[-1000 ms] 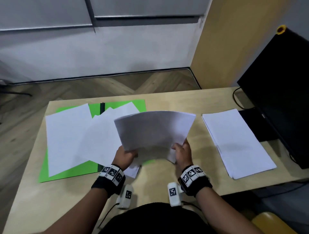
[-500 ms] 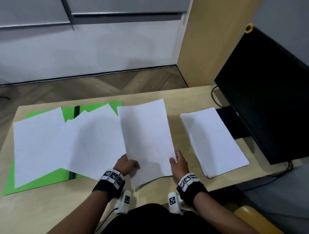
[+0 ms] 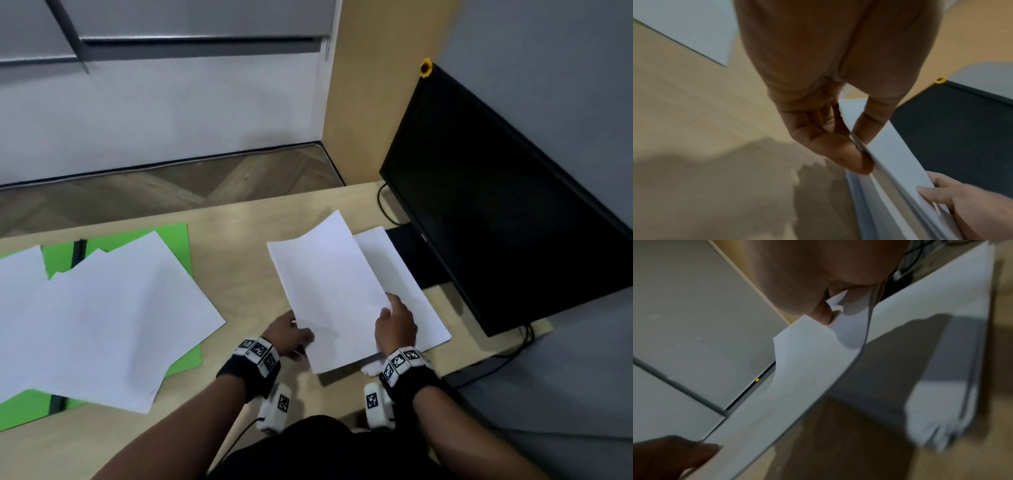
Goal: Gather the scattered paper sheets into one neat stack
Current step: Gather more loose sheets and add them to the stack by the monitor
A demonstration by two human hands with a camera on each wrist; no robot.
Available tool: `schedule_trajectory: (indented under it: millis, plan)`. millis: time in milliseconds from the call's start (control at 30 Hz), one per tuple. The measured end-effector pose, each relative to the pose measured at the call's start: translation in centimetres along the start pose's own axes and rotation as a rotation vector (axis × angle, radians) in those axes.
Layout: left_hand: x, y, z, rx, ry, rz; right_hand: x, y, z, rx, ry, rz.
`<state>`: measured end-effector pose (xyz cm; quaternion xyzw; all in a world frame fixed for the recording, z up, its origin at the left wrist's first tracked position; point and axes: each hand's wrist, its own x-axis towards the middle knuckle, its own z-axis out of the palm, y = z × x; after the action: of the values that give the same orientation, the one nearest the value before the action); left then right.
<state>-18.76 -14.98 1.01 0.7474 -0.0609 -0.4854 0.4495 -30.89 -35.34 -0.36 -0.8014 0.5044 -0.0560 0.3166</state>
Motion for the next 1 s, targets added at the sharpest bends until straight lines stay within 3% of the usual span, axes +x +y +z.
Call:
schedule_trajectory:
  millis: [167, 300, 433, 633, 800, 1000]
  plan:
    - [2.3, 3.2, 5.8, 0.113, -0.092, 0.085, 3.2, 3.1, -3.8, -0.047, 0.117, 0.069]
    - [3.3, 4.7, 9.0, 0.137, -0.121, 0.039, 5.5, 5.1, -5.4, -0.075, 0.164, 0.063]
    - [4.2, 4.4, 10.1, 0.201, 0.018, -0.009, 7.2, 7.2, -5.3, -0.115, 0.131, 0.075]
    - [5.8, 3.7, 8.7, 0.311, 0.234, -0.062, 9.3, 9.0, -4.6, -0.138, -0.058, 0.093]
    - [5.4, 4.4, 8.7, 0.28, 0.002, -0.033, 9.2, 8.7, -3.5, -0.19, -0.079, 0.084]
    - [6.0, 2.8, 7.6, 0.417, -0.062, 0.01, 9.2, 8.0, -4.1, -0.253, -0.082, 0.1]
